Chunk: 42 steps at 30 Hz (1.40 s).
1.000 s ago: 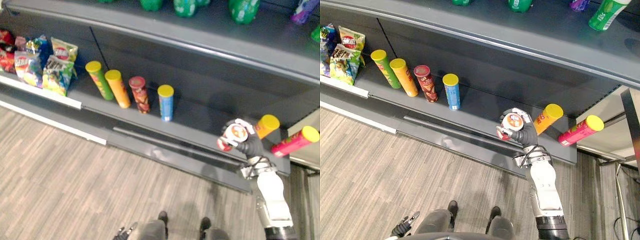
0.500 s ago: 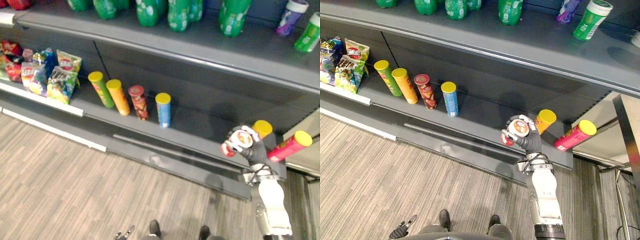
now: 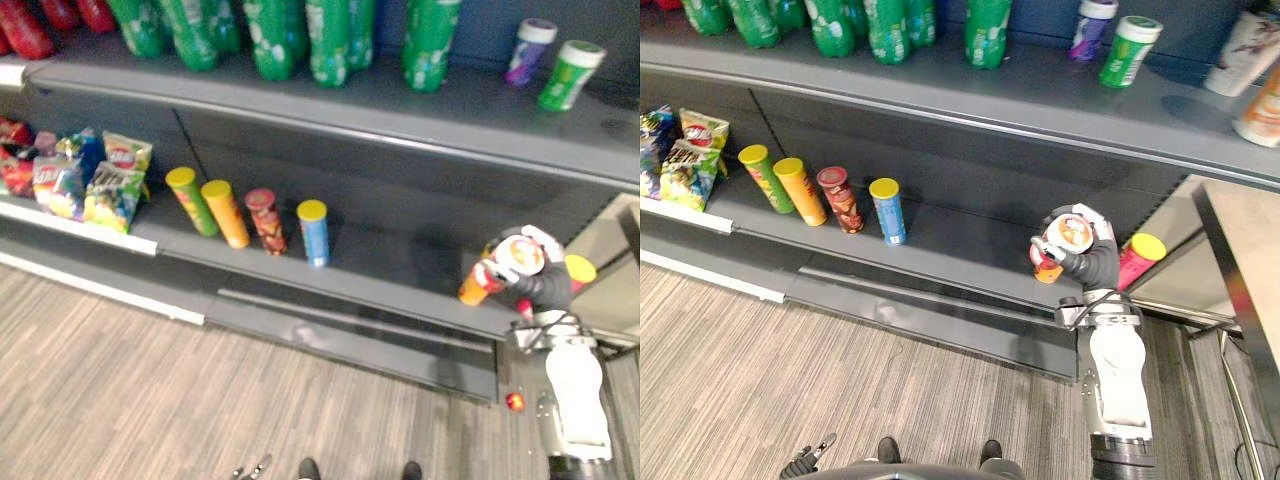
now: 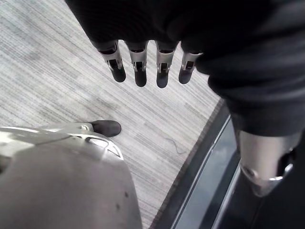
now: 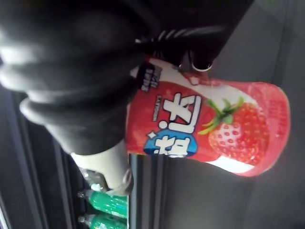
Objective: Put the gum and the chips on the shelf.
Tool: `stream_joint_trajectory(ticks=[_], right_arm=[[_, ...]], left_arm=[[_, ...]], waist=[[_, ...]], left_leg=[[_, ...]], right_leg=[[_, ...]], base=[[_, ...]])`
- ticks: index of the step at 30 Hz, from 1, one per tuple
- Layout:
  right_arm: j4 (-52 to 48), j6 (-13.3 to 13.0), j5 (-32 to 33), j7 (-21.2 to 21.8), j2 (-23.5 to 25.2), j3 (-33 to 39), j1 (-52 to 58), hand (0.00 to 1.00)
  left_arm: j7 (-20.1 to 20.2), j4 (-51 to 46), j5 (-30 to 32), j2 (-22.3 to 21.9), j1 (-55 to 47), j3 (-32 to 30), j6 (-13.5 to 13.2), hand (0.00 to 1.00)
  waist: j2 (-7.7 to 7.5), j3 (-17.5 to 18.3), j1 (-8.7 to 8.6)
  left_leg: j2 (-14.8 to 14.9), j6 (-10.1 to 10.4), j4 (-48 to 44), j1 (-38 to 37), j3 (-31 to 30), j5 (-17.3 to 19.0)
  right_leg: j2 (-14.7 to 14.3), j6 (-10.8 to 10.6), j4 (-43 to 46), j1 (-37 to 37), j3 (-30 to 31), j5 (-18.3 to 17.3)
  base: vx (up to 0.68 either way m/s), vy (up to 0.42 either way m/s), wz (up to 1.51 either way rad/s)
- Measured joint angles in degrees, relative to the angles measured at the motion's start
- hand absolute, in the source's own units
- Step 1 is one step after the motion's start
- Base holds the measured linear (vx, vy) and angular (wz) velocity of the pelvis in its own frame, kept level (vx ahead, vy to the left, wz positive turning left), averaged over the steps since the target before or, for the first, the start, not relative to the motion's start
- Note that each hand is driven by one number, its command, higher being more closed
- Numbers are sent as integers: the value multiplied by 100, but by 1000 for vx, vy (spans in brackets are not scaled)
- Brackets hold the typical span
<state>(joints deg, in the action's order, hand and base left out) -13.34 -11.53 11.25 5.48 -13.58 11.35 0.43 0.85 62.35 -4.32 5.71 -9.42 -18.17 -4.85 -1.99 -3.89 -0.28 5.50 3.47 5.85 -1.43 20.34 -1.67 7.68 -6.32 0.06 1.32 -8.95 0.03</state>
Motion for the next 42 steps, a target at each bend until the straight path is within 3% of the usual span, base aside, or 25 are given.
stream_joint_trajectory(ticks=[3, 10, 12, 17, 23, 27, 32, 42], right_arm=[[-3, 2, 1, 126, -134, 190, 42, 100], [-2, 26, 0, 120, -245, 987, 231, 100], [-2, 27, -3, 98, -330, 1289, 229, 100], [-2, 27, -6, -74, -671, 1831, 160, 100], [25, 21, 0, -268, -1280, 1968, -521, 100], [111, 7, 4, -350, -1638, 1793, -1108, 100], [649, 6, 16, -355, -1915, 939, -1887, 100], [2207, 408, 525, -364, -1983, -482, -3551, 100]], left_arm=[[57, 108, 67, 12, 5, 5, 0, 0], [149, 113, 76, 10, -97, 49, -2, 0], [178, 109, 82, 37, -177, 41, -5, 0], [188, 107, 168, 77, -231, 34, -4, 0], [195, 92, 289, 76, -302, 40, -4, 0], [192, 92, 289, 79, -370, 108, -2, 0], [190, 93, 290, 121, -443, 287, 2, 0], [163, 84, 284, 144, -401, 553, 23, 0]], waist=[[-1, 56, -130], [11, 153, -168], [-25, 191, -286], [-110, 294, -288], [-114, 420, -287], [-121, 472, -274], [-145, 515, -233], [-163, 526, -10]], left_leg=[[28, 18, 5, -77, 222, 11], [16, 43, 12, -177, 606, 22], [2, 43, 12, -182, 645, 22], [1, 50, 12, -226, 738, 28], [1, 50, 16, -272, 754, 28], [1, 49, 16, -280, 698, 25], [-1, 19, 18, -275, 621, 5], [10, -24, 18, -268, 537, -54]], right_leg=[[-40, 17, -1, 61, 215, 54], [-70, -1, 3, 233, 612, 95], [-59, 0, 1, 246, 636, 104], [-63, -36, -24, 244, 701, 159], [-71, -37, -26, 217, 729, 159], [-57, -42, -81, 138, 645, 167], [-51, -41, -87, 106, 594, 167], [-58, 1, -175, 4, 487, 248]], base=[[-84, -1, -31], [-65, 10, -30], [-2, 6, -9], [4, -3, -9], [3, -3, -3], [4, -7, 9], [3, -6, 6], [3, -3, 4]])
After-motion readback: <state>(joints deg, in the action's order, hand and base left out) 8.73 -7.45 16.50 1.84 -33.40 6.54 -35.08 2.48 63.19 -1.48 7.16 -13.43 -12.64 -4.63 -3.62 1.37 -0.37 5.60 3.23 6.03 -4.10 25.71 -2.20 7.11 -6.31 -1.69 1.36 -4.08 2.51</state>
